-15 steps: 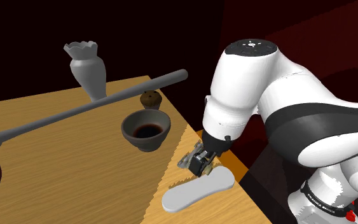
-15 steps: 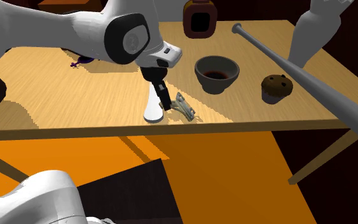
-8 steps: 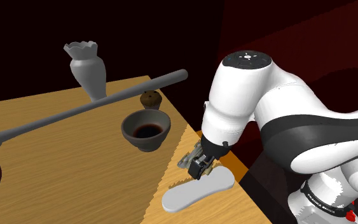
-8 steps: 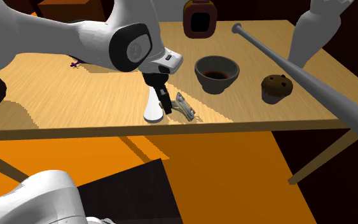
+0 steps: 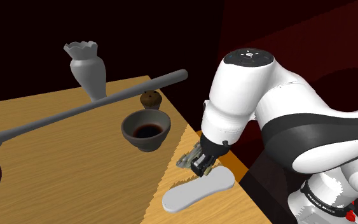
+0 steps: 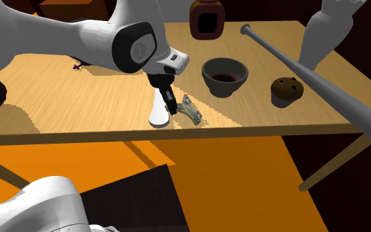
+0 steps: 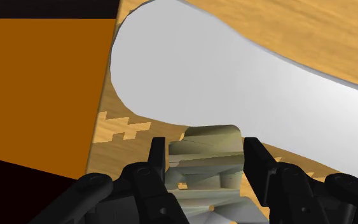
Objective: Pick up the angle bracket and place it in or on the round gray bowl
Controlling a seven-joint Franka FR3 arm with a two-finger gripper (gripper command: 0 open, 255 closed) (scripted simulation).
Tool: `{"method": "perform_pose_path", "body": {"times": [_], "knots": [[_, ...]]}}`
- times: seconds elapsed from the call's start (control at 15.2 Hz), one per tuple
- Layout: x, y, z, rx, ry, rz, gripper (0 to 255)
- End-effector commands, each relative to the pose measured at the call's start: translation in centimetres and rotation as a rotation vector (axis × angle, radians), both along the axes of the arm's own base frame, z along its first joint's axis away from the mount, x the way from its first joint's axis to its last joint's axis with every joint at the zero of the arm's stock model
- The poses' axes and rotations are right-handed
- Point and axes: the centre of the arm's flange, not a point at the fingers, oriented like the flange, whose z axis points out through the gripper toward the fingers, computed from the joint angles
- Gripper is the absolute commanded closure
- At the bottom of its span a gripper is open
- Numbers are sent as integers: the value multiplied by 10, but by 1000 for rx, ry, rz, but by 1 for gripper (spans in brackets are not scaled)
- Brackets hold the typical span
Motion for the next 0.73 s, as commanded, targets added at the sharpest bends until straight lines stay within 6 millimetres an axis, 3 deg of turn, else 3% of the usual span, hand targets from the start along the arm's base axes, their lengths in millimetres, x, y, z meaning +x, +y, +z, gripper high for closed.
{"method": "perform_pose_path", "body": {"times": [0.0, 0.26, 0.66], "knots": [[0, -2, -6, -8, 11, -3, 255], [0, -2, -5, -8, 11, -3, 255], [0, -2, 27, -8, 11, -3, 255]]}}
